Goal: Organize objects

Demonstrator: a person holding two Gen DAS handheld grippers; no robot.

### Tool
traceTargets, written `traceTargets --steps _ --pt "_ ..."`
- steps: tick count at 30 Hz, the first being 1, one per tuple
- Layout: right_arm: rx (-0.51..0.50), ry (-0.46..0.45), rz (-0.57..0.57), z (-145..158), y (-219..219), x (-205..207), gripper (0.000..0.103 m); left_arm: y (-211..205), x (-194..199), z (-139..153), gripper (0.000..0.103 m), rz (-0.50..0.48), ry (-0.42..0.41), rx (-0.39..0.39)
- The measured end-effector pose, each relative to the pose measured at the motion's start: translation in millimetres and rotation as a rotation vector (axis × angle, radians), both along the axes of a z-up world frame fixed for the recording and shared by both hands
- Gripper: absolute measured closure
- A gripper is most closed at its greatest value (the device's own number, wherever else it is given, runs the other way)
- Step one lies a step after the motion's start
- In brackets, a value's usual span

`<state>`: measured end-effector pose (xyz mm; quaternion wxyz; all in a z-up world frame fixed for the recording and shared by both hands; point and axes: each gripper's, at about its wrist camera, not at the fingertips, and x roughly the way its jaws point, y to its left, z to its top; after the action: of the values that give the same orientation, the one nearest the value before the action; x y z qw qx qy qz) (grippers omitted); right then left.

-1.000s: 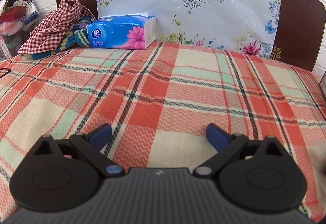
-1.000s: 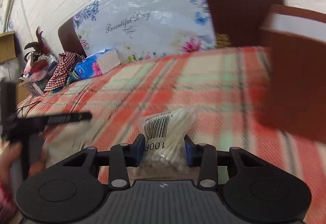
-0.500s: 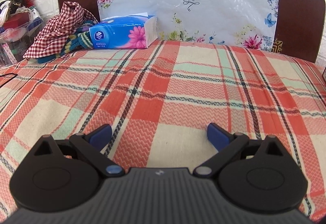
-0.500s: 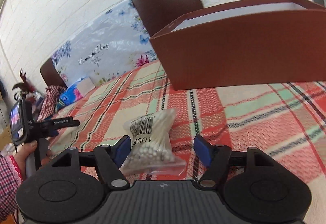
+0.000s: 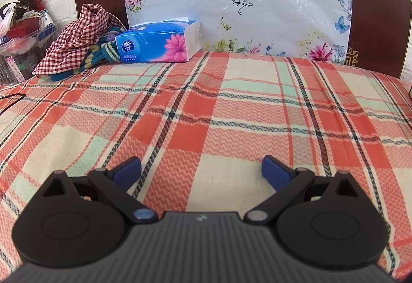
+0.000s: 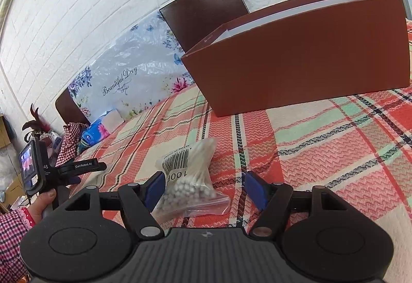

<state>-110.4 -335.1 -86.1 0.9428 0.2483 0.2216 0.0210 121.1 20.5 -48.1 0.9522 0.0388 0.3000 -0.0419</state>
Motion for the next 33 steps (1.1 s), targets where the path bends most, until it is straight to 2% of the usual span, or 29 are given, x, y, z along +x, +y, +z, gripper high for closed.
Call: traceTargets --steps 13,21,23,24,26,28,30,33 --pt "0.009 -0.003 0.005 -1 -1 -2 0.037 -1 -9 1 0.002 0.007 -0.006 0.018" --pt "0.041 -0.014 0.010 -2 -4 -5 0.037 -11 -31 3 0.002 0.024 0.001 0.080" --pt "0.047 -0.013 0.008 -2 -4 -6 0.037 -14 -49 5 0.005 0.027 0.029 0.040" --pt "0.044 -0.006 0.006 -1 -4 -6 0.038 -16 -60 6 0.008 0.018 0.052 -0.010" --pt "0.020 0.014 0.004 1 -2 -7 0.040 -18 -81 10 0.008 -0.022 0.083 -0.112" --pt "-0.019 0.036 0.015 4 -1 -6 0.043 -39 -99 17 0.009 -0.119 0.088 -0.139" --pt "-0.079 0.055 0.035 7 2 -5 0.045 -66 -109 26 0.015 -0.246 0.131 -0.168" --pt "-0.177 0.074 0.067 9 6 -7 0.047 -101 -120 43 0.016 -0.392 0.160 -0.217"
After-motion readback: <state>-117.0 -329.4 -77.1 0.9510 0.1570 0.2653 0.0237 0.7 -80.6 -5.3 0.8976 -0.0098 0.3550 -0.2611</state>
